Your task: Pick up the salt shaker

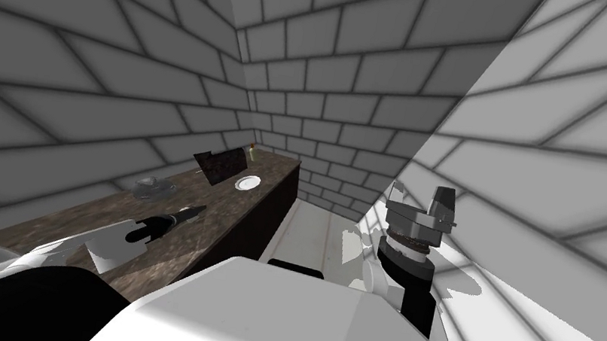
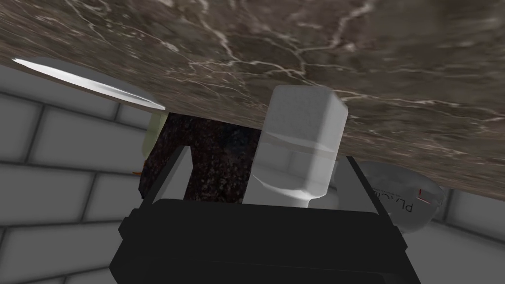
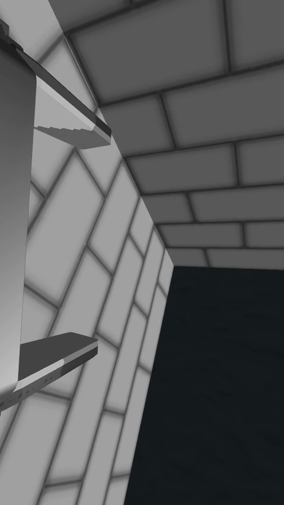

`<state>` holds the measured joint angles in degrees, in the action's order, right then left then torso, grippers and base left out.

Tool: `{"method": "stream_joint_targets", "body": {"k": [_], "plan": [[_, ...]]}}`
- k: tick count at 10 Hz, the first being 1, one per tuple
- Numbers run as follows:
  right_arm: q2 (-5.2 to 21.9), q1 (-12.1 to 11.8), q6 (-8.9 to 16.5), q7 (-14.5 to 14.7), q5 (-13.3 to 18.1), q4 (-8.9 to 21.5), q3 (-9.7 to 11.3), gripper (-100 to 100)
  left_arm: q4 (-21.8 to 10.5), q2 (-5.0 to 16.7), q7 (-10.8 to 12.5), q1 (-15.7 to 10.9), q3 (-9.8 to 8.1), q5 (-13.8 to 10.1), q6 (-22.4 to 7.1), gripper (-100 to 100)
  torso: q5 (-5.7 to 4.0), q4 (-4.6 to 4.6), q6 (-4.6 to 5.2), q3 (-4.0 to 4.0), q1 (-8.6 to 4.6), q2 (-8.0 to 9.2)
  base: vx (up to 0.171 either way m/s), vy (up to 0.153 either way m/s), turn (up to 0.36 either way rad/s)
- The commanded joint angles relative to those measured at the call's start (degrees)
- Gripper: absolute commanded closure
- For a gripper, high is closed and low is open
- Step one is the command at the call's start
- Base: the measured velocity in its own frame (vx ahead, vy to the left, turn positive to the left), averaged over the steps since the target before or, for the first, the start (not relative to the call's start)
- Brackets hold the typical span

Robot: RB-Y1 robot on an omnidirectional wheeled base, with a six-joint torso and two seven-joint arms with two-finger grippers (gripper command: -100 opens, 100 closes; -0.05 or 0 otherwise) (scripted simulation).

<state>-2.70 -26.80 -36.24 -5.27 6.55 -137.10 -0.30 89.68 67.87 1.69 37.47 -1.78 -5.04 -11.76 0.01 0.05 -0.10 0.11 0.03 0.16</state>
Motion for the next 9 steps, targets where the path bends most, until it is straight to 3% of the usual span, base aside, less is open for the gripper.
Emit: {"method": "stream_joint_targets", "body": {"k": [1, 5, 6, 7, 9], "plan": [[0.00, 0.00, 0.00, 0.00, 0.00, 0.00, 0.00, 0, 0.00, 0.00, 0.00, 0.00, 0.00, 0.00, 0.00, 100, 0.00, 0.00, 0.00, 0.00, 0.00, 0.00, -0.007, 0.003, 0.021], [0.00, 0.00, 0.00, 0.00, 0.00, 0.00, 0.00, 0, -0.02, 0.00, 0.00, 0.03, 0.00, 0.00, -0.03, 100, 0.01, -0.03, 0.03, -0.09, -0.01, -0.15, 0.000, 0.000, 0.000], [0.00, 0.00, 0.00, 0.00, 0.00, 0.00, 0.00, 0, -0.01, 0.00, 0.00, 0.02, 0.00, 0.00, -0.02, 0, 0.01, -0.04, 0.03, -0.10, -0.01, -0.16, 0.000, 0.000, 0.000], [0.00, 0.00, 0.00, 0.00, 0.00, 0.00, 0.00, 0, 1.57, 0.63, -0.04, 1.00, -0.38, 0.18, 0.31, 100, 0.01, -0.04, 0.02, -0.10, 0.00, -0.16, 0.054, 0.000, 0.258], [0.00, -0.02, -0.01, 0.00, 0.00, -0.01, -0.01, 0, 4.39, 1.45, -0.21, 2.64, -0.99, 0.65, 0.68, 100, -0.01, -0.09, -0.13, -0.21, -0.05, -0.37, 0.096, -0.015, 0.280]]}}
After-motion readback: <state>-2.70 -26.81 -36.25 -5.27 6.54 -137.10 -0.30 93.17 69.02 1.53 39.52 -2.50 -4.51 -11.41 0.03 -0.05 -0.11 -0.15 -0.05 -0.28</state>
